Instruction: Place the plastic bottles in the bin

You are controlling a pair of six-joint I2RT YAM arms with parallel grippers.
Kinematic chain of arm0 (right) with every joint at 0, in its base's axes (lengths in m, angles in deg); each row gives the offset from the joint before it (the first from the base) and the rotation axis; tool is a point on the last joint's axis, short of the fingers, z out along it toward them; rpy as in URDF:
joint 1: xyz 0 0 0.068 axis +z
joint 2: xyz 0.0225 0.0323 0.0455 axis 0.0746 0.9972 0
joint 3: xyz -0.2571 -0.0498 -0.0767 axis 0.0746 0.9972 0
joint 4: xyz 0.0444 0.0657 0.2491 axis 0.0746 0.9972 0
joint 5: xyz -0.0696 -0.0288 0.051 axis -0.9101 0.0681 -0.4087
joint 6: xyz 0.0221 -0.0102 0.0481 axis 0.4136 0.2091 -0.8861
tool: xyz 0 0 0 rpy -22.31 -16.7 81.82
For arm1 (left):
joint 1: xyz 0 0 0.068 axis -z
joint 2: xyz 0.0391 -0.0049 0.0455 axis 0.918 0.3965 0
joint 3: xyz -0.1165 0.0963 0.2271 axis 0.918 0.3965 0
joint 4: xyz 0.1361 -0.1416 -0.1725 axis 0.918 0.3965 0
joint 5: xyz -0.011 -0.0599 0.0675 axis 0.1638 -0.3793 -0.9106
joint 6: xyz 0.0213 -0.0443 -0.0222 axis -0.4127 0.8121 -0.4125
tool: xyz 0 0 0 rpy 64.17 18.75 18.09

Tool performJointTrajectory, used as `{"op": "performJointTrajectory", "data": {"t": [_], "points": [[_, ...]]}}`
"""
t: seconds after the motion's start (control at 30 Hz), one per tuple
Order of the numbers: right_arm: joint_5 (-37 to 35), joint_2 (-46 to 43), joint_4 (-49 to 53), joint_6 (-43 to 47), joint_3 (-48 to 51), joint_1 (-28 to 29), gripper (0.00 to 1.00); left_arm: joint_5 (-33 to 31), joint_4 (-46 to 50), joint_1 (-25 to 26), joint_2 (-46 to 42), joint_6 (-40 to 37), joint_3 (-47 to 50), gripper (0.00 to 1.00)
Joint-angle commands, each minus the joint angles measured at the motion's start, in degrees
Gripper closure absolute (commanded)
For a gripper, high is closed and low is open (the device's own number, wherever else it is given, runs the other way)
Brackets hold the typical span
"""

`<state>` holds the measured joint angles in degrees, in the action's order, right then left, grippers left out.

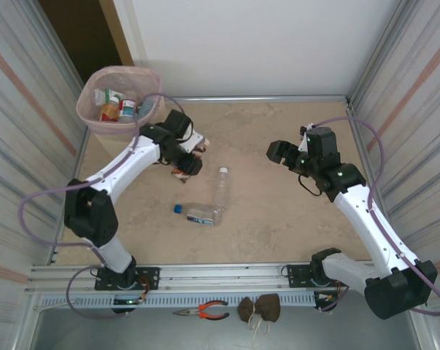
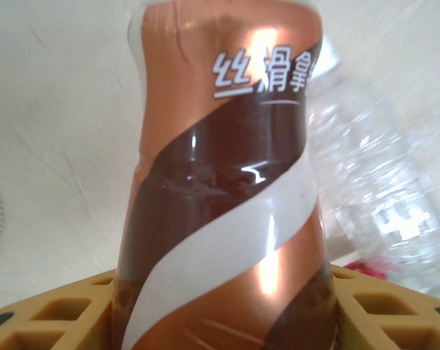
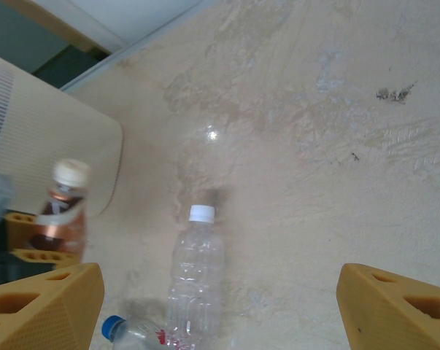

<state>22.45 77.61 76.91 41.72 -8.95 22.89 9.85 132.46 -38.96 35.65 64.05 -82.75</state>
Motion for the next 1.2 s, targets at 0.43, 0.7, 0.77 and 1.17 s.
{"op": "performJointTrajectory", "data": {"t": [0.43, 0.7, 0.77, 1.17], "points": [[-0.07, 0.44, -0.86, 0.64, -0.69, -0.09, 0.18, 12.27, -7.34, -11.22, -5.42, 25.27, -20.28, 0.49], [-0.34, -0.07, -0.52, 0.64, -0.53, -0.07, 0.18, -2.74, -16.05, -12.48, -4.05, 39.74, -25.53, 0.51], [-0.38, -0.15, -0.54, 0.64, -0.35, -0.09, 0.18, -6.98, -17.27, -12.56, -3.34, 43.28, -26.90, 0.49], [-1.22, -1.72, 0.19, 0.47, 0.70, -0.09, 0.18, -14.37, -23.06, -18.76, 4.06, 70.01, -29.97, 0.53]]}}
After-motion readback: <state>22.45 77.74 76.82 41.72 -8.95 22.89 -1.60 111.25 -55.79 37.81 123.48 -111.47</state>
